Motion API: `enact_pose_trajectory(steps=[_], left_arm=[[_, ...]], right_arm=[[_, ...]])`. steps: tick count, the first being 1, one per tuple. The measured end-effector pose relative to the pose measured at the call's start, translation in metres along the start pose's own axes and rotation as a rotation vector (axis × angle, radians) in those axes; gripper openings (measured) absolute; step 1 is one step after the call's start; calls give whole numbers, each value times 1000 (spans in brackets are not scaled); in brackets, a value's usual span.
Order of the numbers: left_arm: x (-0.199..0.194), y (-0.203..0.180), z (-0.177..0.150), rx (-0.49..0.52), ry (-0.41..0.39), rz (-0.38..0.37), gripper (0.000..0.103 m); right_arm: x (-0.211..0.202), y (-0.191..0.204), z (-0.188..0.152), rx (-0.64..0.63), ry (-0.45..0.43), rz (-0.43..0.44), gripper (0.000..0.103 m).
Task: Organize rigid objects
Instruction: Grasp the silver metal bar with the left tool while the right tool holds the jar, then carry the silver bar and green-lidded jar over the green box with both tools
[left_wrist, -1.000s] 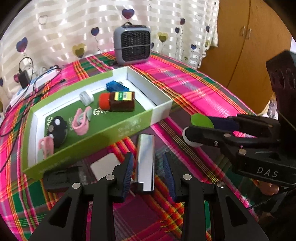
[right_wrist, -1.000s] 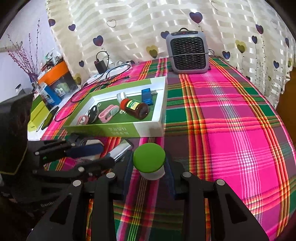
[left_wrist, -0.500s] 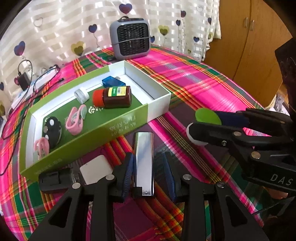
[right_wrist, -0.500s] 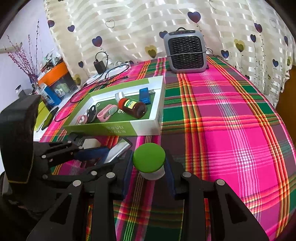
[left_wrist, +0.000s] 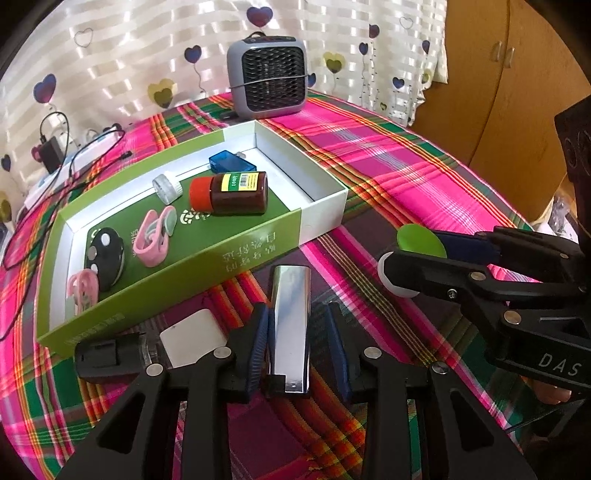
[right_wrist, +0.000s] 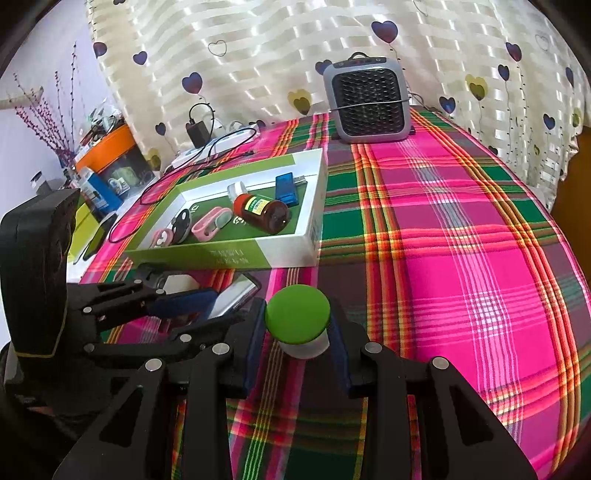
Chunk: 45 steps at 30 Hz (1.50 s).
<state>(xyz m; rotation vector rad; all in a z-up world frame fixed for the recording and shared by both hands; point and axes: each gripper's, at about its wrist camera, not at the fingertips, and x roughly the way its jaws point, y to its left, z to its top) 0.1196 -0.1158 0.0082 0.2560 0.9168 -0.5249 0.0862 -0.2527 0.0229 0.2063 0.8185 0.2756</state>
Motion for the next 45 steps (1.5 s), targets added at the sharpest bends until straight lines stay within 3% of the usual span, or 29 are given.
enact_pose_trajectory(steps=[2, 19, 45], left_arm=[[0, 3, 0, -13, 1, 5, 22], [-1, 7, 1, -29, -3, -5, 22], [-44, 26, 8, -69, -96, 17, 22]], right_arm=[[0, 0, -1, 0, 2, 1, 34], [2, 1, -2, -1, 4, -2, 34], [-11, 26, 23, -55, -35, 7, 34]])
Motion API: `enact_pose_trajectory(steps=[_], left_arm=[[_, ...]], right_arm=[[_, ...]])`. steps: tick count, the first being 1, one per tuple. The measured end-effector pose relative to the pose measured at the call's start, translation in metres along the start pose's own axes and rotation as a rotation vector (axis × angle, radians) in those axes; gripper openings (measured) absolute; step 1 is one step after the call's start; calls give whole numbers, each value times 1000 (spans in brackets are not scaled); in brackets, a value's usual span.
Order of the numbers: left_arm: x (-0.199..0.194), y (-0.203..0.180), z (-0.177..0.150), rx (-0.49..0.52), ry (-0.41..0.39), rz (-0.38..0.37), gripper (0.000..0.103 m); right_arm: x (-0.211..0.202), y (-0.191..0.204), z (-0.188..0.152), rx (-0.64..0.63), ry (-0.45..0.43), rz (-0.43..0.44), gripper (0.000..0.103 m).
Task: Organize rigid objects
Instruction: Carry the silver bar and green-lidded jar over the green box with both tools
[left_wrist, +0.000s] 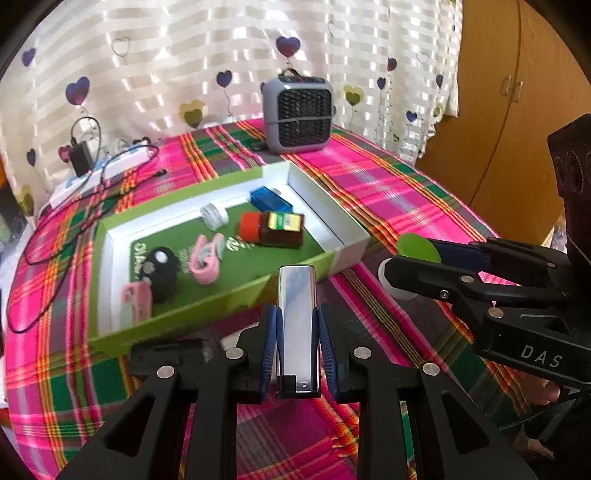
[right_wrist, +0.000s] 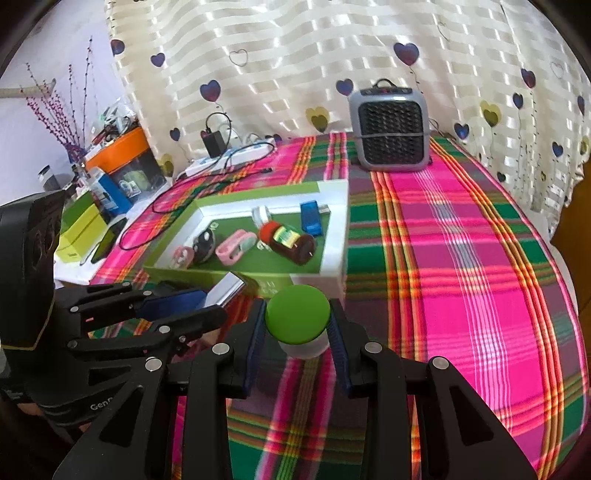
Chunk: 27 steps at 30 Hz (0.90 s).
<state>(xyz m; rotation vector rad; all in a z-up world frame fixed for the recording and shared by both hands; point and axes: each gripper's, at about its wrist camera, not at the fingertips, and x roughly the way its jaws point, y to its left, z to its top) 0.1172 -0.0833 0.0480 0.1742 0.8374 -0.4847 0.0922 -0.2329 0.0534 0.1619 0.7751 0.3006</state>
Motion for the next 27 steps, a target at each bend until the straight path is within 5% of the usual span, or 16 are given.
enact_pose_trajectory(steps=[27], left_arm=[[15, 95, 40, -141, -21, 39, 22]], right_arm=[[51, 22, 76, -38, -1, 75, 34]])
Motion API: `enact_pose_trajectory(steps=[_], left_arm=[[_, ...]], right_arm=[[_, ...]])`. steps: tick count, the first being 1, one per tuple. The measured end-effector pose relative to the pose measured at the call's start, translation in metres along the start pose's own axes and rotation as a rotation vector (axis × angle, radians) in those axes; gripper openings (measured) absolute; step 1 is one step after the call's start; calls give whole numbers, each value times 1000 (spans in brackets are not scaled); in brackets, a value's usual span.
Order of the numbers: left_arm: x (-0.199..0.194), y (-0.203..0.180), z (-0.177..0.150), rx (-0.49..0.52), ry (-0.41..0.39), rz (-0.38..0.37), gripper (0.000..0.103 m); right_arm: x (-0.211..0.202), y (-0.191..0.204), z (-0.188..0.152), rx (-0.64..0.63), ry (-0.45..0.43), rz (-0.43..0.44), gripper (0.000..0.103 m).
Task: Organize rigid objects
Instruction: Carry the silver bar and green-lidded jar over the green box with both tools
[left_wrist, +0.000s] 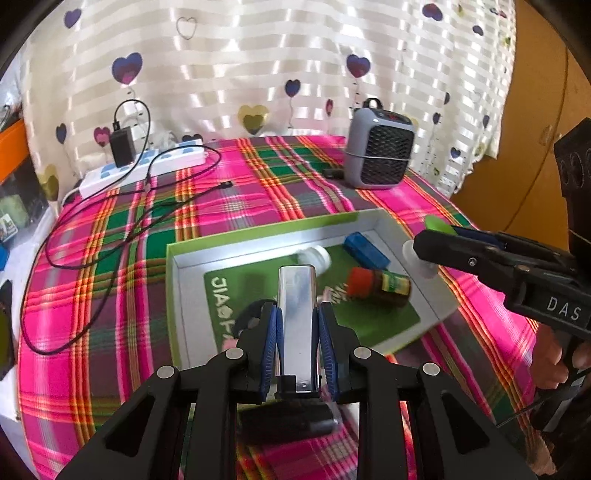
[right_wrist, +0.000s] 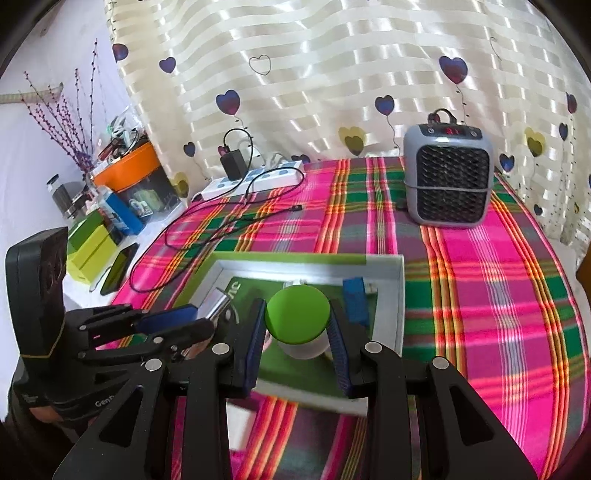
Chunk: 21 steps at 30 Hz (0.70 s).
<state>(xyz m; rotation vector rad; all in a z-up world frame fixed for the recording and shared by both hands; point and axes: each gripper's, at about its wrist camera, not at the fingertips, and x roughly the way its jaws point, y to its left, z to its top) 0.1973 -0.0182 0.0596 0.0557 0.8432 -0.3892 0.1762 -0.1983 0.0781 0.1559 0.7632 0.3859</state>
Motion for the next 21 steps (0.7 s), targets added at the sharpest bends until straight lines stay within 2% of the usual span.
enact_pose_trajectory(steps=[9, 17, 21], left_arm=[[14, 14, 13, -10, 5, 1, 22], [36, 22, 20, -25, 34, -10, 22], [44, 24, 21, -28, 48, -8, 22]], right_arm=[[28, -8, 13, 1, 27, -18, 34], [52, -19, 20, 38, 47, 16, 34], [61, -22, 21, 46, 62, 7, 34]])
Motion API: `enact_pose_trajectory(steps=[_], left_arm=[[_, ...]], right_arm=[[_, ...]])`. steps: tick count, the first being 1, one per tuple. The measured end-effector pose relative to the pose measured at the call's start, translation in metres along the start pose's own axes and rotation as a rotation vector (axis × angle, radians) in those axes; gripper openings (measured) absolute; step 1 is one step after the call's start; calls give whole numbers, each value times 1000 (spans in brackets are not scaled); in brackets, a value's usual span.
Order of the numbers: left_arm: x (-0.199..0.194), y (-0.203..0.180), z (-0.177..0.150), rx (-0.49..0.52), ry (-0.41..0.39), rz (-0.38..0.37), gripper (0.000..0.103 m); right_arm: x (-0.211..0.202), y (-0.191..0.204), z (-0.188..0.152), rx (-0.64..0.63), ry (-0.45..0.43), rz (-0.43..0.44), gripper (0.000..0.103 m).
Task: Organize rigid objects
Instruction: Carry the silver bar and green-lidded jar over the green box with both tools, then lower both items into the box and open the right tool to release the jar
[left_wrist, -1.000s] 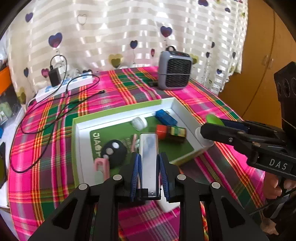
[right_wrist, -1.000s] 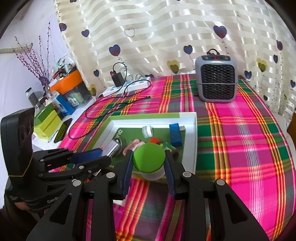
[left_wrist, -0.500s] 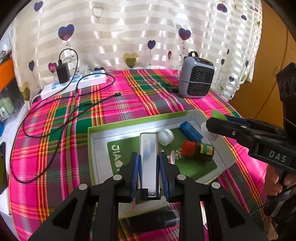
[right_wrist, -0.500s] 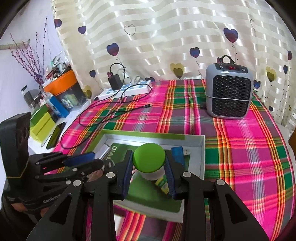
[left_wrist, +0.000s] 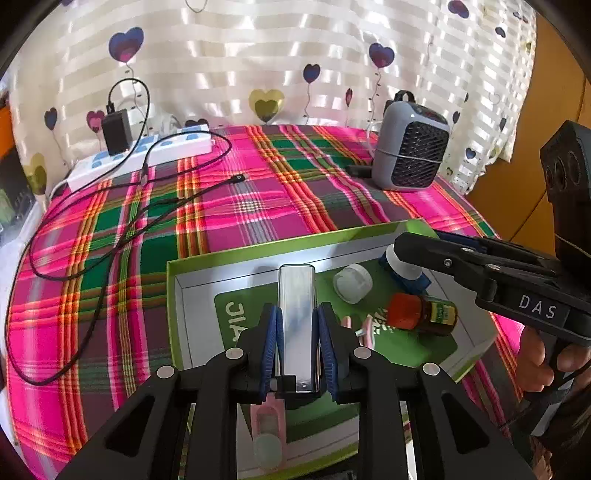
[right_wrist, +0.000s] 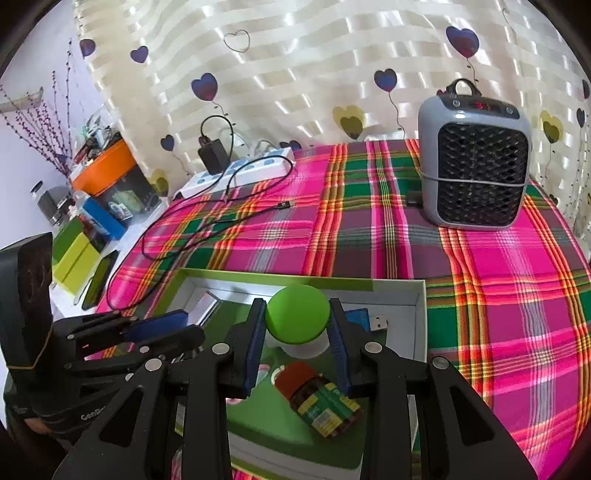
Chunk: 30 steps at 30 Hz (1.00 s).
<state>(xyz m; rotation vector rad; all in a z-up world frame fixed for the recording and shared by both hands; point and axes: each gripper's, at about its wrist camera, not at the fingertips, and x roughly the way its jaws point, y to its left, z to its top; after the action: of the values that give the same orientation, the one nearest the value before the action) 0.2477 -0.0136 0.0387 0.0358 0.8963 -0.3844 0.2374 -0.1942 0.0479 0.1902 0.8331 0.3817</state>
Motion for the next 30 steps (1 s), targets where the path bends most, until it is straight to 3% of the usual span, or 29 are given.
enact_pose_trajectory(steps=[30], left_arm=[[24, 8, 6, -3, 37, -1, 22]], right_arm=[[33, -9, 1, 4, 48, -25, 34]])
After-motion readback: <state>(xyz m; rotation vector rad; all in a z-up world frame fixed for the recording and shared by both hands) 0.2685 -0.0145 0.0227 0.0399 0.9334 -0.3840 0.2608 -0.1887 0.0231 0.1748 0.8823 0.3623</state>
